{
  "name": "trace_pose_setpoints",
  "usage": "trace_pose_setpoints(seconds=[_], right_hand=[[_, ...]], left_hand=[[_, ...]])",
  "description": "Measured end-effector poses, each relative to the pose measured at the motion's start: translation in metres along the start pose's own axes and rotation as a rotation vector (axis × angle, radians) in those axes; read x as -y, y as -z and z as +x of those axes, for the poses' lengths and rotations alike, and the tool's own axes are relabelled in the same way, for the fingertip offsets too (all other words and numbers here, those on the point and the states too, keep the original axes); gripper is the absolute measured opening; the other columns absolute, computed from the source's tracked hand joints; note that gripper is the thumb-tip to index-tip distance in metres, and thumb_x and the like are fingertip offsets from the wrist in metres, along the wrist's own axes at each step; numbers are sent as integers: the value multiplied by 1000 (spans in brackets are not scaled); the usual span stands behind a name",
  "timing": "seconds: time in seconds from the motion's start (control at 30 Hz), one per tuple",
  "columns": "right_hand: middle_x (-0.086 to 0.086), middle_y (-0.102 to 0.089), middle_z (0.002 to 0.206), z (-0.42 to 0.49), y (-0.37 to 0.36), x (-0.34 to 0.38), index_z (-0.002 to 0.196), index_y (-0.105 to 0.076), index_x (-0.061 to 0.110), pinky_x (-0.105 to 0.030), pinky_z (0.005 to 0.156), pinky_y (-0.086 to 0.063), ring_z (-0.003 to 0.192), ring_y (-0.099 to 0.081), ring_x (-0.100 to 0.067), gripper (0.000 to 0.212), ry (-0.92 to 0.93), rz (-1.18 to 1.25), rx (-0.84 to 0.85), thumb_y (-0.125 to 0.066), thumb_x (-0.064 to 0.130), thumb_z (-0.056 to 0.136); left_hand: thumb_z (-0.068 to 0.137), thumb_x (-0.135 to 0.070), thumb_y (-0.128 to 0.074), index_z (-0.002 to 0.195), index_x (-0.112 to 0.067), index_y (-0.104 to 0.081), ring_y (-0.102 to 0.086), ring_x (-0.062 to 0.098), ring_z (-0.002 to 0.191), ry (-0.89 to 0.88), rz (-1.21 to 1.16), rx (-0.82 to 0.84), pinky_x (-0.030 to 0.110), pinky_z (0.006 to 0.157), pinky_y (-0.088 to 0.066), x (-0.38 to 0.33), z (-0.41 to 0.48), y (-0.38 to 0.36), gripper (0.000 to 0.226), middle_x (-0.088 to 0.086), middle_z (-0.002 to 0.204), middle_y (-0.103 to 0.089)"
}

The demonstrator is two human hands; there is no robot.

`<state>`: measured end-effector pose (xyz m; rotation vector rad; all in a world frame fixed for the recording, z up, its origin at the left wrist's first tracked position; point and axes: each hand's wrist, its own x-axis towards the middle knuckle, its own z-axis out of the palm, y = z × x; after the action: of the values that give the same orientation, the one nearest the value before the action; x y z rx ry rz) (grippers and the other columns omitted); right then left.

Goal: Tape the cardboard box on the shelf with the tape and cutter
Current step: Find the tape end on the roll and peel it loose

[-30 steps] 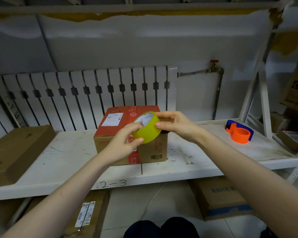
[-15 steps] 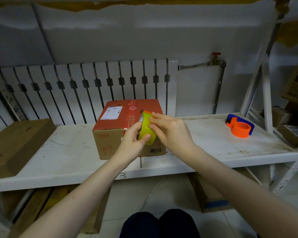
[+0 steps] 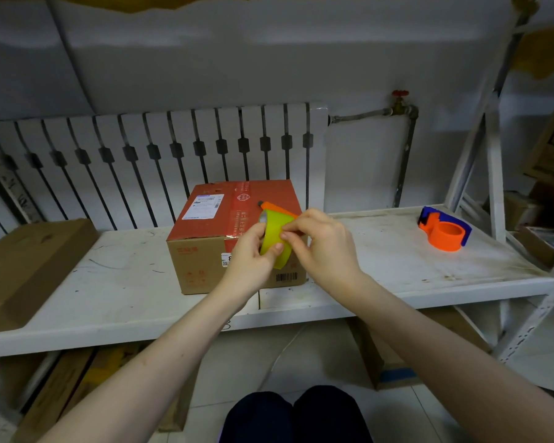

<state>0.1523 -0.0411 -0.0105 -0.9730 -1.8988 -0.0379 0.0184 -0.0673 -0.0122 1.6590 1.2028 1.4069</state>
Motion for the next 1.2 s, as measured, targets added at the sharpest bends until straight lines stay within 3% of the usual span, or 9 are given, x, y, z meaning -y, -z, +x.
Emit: trace_pose_setpoints(seconds=[0.3, 0.43, 0.6, 0.77, 0.9, 1.07, 1.2], right_hand=[[-3, -62, 82, 5, -9, 2, 82, -65, 15, -28, 55, -37, 74, -60, -24, 11, -43, -251, -38, -60, 24, 86], [-4, -62, 95, 0, -9, -2, 96, -63, 12, -36, 67, -50, 84, -59, -19, 12, -106, -42, 27, -57, 21, 90], [-1, -67, 94, 3, -4, -9, 98, -69, 13, -15, 74, -50, 81, -59, -6, 15, -214, 216, 52, -67, 16, 84], [10, -66, 83, 10, 1, -7, 88, -72, 20, -30, 73, -56, 77, -62, -7, 8, -299, 195, 79, -71, 23, 81], [6, -67, 83, 9, -1, -7, 86, -69, 21, -37, 71, -56, 75, -61, -9, 5, -257, 120, 98, -67, 24, 83], [4, -55, 106, 7, -5, -4, 105, -53, 17, -12, 76, -47, 94, -55, -6, 31, -246, 265, 79, -70, 17, 80], [6, -51, 102, 6, -5, 1, 103, -51, 15, -7, 70, -44, 87, -52, -6, 28, -195, 283, 93, -67, 7, 81]], left_hand=[[86, 6, -54, 112, -9, -56, -61, -3, 87, -23, -10, 44, 13, 78, -50, 0, 2, 1, 31, 0, 100, -65], [86, 8, -54, 115, -5, -55, -61, 12, 99, -20, -30, 5, 13, 80, -51, 4, 3, 3, 32, 11, 111, -64], [86, 5, -55, 118, -9, -55, -60, 16, 107, -3, -24, 2, 14, 81, -52, 5, 6, 5, 35, 9, 116, -64], [85, 7, -55, 115, -6, -55, -61, 9, 99, -30, 19, -11, 14, 82, -50, 3, 8, 4, 33, 6, 110, -63], [85, 6, -56, 112, -13, -56, -60, 7, 102, -36, 37, -9, 17, 87, -50, 1, 9, 4, 33, 2, 110, -63], [87, 3, -55, 113, -16, -54, -60, -2, 96, -24, 23, -61, 12, 84, -50, -1, 5, -2, 32, -6, 104, -64], [86, 4, -55, 102, -16, -54, -62, -4, 88, -30, 46, -109, 11, 78, -50, 0, 3, -7, 26, 1, 99, -65]])
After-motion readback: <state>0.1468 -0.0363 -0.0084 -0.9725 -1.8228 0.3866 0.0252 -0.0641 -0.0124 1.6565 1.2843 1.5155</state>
